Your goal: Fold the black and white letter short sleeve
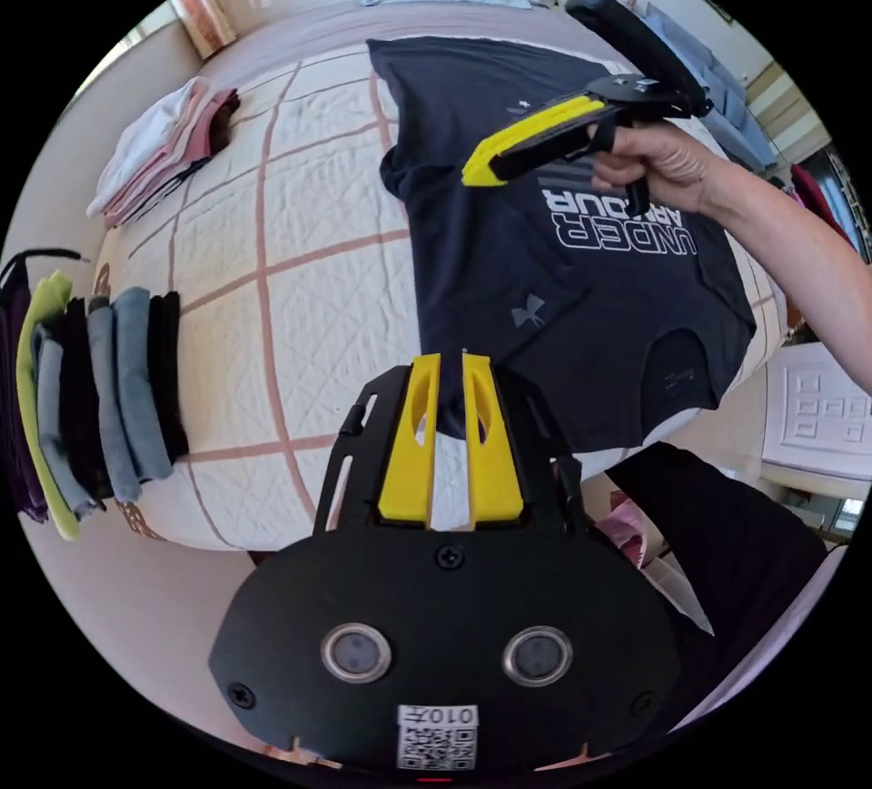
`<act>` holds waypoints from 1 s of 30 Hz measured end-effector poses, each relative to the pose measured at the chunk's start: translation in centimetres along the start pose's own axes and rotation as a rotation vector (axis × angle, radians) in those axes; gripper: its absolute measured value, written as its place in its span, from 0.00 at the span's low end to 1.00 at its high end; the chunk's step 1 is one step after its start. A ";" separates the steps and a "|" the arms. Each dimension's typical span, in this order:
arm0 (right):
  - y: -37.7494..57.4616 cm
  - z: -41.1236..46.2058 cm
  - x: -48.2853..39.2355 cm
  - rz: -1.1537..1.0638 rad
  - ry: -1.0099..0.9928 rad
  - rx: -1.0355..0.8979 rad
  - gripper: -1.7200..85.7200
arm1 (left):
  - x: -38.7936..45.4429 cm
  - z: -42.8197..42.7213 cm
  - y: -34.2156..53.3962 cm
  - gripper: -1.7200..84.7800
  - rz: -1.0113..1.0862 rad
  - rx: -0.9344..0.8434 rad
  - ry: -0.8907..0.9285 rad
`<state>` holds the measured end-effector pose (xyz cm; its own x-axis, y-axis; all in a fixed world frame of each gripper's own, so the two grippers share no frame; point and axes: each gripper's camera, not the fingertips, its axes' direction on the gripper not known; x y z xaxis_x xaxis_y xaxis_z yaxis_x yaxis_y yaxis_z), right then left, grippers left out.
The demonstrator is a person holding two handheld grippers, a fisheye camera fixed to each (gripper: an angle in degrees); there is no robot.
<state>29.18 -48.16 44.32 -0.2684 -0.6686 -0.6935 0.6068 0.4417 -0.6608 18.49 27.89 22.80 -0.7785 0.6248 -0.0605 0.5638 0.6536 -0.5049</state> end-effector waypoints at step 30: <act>32.3 1.7 -20.7 -0.148 0.443 -0.338 0.10 | 27.6 7.8 4.8 0.10 1.130 -0.026 -0.284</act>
<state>55.62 -21.01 37.81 -0.6646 -0.4557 -0.5921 0.2851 0.5779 -0.7647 -2.42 44.94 12.01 0.1392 0.7406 -0.6573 0.9787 -0.2039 -0.0225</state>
